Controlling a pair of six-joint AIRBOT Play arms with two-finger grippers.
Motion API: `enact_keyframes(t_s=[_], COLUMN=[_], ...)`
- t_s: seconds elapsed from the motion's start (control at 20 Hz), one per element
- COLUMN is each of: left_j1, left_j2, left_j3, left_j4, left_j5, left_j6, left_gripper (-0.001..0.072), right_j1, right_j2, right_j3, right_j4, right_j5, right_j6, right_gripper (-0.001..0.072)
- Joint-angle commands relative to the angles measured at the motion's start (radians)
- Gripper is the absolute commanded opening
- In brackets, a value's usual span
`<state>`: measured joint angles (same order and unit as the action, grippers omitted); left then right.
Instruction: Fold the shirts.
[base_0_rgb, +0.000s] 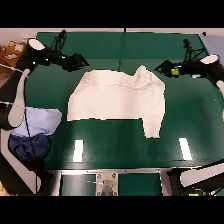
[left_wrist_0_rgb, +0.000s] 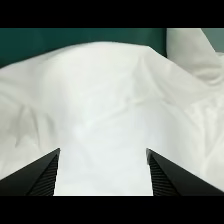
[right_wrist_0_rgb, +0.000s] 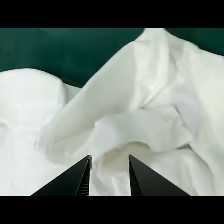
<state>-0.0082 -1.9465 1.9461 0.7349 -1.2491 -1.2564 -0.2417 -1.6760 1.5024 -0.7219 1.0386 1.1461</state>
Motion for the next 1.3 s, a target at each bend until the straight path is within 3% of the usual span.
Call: enact_keyframes(t_s=[0.0,0.1,0.15,0.2,0.55,0.7,0.75,0.8,0.85,1.05,1.25], left_j1=[0.105,0.152,0.167,0.179,0.183,0.183,0.183,0.183,0.183,0.183,0.119], left_j2=[-0.008,-0.008,-0.008,-0.008,-0.005,0.043,0.064,0.089,0.121,0.307,0.480], left_j3=[0.039,0.035,0.035,0.035,0.033,0.001,-0.014,-0.037,-0.071,-0.369,-0.834], left_j4=[0.005,0.083,0.126,0.158,0.240,0.308,0.331,0.349,0.360,0.367,0.340], left_j5=[-0.274,-0.385,-0.420,-0.447,-0.581,-0.570,-0.572,-0.570,-0.561,-0.390,-0.094], left_j6=[-0.107,-0.170,-0.193,-0.207,-0.284,-0.284,-0.284,-0.283,-0.282,-0.253,-0.205], left_gripper=[0.0611,0.0611,0.0611,0.0611,0.0610,0.0610,0.0610,0.0610,0.0610,0.0610,0.0610], right_j1=[-0.175,-0.261,-0.291,-0.314,-0.230,-0.146,-0.124,-0.116,-0.122,-0.203,-0.196], right_j2=[0.081,0.154,0.181,0.199,0.188,0.147,0.135,0.129,0.131,0.158,0.160], right_j3=[-0.074,-0.230,-0.308,-0.387,-0.637,-0.633,-0.625,-0.610,-0.587,-0.517,-0.522], right_j4=[-0.006,-0.039,-0.062,-0.079,-0.078,-0.063,-0.064,-0.065,-0.073,-0.101,-0.098], right_j5=[0.181,0.181,0.171,0.155,0.027,-0.007,-0.010,-0.010,-0.010,0.005,0.011], right_j6=[0.006,0.005,0.005,0.005,-0.026,-0.026,-0.034,-0.044,-0.048,-0.040,-0.048], right_gripper=[0.0293,0.0325,0.0417,0.0435,0.0449,0.0361,0.0259,0.0072,0.0019,0.0018,0.0018])
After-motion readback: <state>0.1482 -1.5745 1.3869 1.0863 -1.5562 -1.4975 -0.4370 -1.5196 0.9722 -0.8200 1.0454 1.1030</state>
